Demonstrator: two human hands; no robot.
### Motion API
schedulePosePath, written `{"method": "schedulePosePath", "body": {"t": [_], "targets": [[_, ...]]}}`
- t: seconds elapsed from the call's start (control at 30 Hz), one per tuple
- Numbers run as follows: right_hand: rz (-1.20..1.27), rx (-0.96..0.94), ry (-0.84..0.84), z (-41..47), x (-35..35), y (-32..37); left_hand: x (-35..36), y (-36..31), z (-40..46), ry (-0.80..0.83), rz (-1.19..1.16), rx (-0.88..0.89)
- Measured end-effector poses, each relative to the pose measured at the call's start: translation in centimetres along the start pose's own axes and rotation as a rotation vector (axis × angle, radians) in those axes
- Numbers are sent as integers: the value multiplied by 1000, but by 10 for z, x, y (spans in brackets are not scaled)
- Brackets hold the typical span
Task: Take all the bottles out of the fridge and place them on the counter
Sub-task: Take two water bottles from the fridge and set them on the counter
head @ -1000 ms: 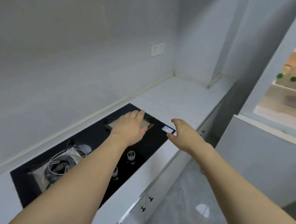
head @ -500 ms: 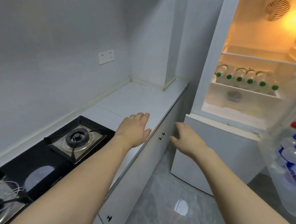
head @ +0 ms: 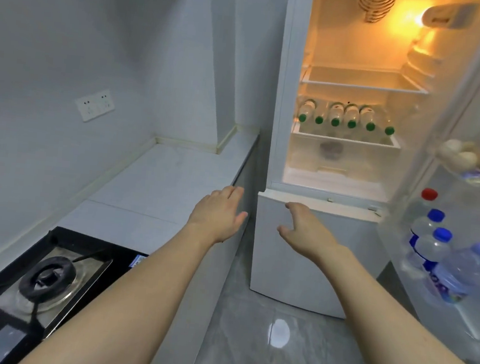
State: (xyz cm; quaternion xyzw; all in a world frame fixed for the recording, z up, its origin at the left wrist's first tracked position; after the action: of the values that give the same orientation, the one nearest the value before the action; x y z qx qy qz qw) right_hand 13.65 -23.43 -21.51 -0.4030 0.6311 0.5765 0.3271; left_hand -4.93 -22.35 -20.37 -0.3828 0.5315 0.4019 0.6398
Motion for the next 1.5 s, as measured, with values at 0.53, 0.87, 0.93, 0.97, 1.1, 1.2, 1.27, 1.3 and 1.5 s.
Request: {"method": "schedulePosePath", "body": {"t": [0.53, 0.87, 0.93, 0.97, 1.1, 1.2, 1.27, 1.3, 1.5], "targets": [[-46, 127, -92, 200, -47, -24, 23, 51, 220, 21, -4, 195], [-25, 236, -212, 260, -102, -64, 17, 12, 316, 11, -261, 256], [-10, 261, -219, 273, -109, -74, 19, 3, 336, 20, -370, 225], [-2, 279, -215, 281, -113, -83, 21, -3, 350, 26, -417, 214], [36, 312, -226, 310, -129, -104, 27, -15, 388, 17, -572, 136], [116, 303, -257, 344, -153, -114, 26, -20, 426, 20, -718, 22], [217, 304, -272, 368, -167, -121, 28, -17, 452, 22, -834, -84], [269, 315, -271, 382, -171, -127, 33, -15, 465, 18, -904, -153], [451, 398, -240, 450, -167, -158, 67, -8, 531, -28, -1222, -533]]}}
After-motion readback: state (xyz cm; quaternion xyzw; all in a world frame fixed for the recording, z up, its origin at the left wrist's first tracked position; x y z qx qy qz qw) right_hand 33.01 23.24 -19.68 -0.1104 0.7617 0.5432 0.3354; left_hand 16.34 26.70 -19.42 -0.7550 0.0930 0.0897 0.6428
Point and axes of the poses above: each hand's wrist, its own z-axis towards the middle knuckle, its own x-axis out of the palm, y = z × x, the point moved 6 cm from there along z, towards the middle knuckle, and after that the axes turned 9 degrees about x, right-handed, at the moved point
